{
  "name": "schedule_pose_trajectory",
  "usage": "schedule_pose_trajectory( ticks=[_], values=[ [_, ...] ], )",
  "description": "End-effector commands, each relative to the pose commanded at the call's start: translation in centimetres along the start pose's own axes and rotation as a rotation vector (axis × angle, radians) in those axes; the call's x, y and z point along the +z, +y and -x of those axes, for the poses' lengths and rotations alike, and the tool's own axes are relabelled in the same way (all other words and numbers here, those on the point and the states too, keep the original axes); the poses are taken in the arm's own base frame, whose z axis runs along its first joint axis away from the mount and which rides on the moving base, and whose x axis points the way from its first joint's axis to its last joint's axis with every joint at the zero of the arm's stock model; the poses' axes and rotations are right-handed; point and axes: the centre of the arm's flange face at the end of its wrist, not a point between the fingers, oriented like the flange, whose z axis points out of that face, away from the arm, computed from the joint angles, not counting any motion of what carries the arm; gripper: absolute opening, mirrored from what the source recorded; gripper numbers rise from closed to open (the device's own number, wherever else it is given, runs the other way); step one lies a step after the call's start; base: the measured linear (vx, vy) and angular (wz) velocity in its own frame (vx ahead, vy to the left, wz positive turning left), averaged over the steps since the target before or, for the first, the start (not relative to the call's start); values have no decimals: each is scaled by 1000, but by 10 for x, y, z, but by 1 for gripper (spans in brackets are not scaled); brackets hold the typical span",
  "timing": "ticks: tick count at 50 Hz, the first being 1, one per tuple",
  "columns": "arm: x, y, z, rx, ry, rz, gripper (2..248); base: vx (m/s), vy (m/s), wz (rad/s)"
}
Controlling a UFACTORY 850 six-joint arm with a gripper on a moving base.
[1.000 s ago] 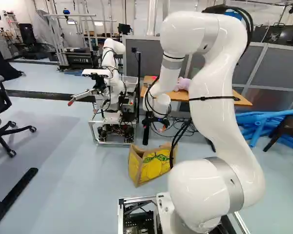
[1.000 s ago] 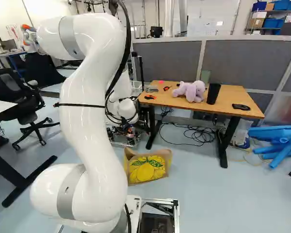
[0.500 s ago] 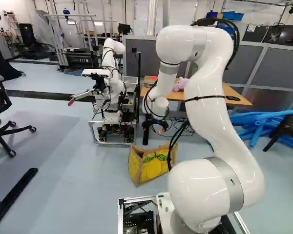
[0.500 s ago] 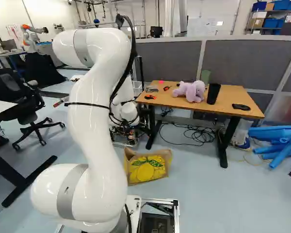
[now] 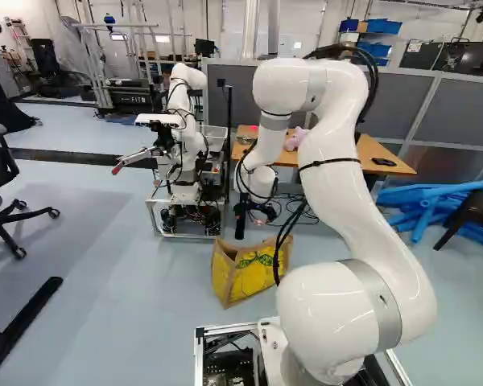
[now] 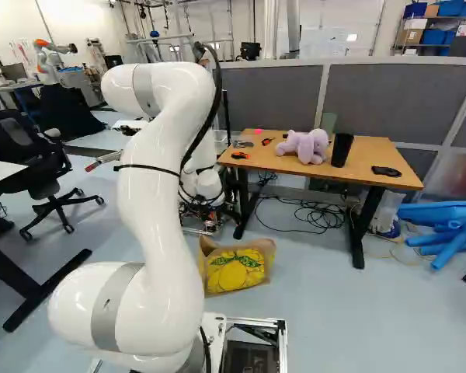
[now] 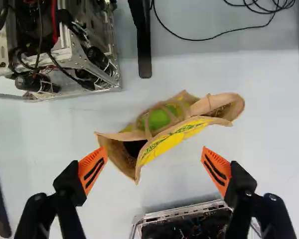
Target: Pick up the bag on the ground and place it on the table
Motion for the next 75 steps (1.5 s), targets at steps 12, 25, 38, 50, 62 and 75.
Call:
schedule_pose_trajectory(
  ticks=[12, 25, 38, 50, 62, 75],
  values=[
    [18, 0, 2, 125, -16, 7, 247, 0, 0, 0],
    [37, 0, 4, 261, -31, 16, 247, 0, 0, 0],
    [56, 1, 7, 397, -43, 27, 247, 0, 0, 0],
    [73, 1, 10, 523, -53, 38, 247, 0, 0, 0],
    [91, 2, 13, 651, -61, 50, 247, 0, 0, 0],
    [110, 2, 16, 785, -68, 63, 247, 0, 0, 0]
  ],
)
